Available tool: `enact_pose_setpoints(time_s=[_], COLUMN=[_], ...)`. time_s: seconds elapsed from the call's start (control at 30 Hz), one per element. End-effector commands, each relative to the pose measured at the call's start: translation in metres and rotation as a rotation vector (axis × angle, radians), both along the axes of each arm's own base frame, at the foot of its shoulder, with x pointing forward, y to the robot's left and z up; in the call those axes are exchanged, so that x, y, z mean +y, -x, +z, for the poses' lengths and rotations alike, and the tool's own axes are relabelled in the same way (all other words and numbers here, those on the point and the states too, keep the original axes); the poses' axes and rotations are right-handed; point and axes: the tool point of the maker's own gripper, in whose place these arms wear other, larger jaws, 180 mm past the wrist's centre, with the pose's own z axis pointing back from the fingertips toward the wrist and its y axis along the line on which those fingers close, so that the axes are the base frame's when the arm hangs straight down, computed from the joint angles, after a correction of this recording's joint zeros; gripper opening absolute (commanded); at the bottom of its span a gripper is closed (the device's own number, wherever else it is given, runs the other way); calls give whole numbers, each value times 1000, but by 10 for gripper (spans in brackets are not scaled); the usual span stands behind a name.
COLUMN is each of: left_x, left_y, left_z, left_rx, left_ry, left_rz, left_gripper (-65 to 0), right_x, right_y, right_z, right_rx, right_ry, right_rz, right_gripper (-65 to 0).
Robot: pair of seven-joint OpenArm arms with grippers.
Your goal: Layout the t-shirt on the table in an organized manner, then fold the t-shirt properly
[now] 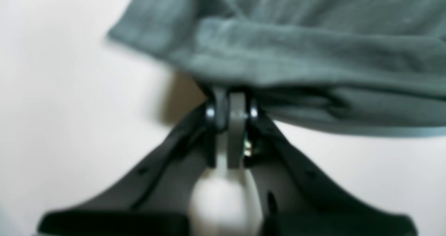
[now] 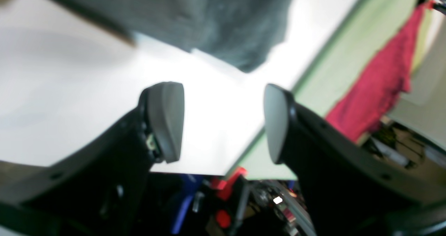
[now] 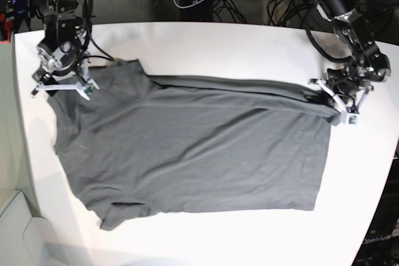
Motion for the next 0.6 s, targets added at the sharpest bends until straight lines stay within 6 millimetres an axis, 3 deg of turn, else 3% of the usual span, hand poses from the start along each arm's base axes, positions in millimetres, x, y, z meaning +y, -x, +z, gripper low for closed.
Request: enact_pose_setpoints(time_s=[0.0,0.33,0.57], left_x=[7,10,10], left_y=[-6,-6,-6], left_z=[9,10,10], left_rx=[-20,-19,-19], left_ry=[-21,-29,-31], left_rz=[6,6,6], left_gripper=[-647,-647,-647], right_x=[2,46,51], right_y=[-8,-8,-2], right_z=[8,-15,-21], right_rx=[-38,11,30], right_ry=[-3,-81,-96], right_rz=[-2,58,55], right_gripper=[-281,-283,-283])
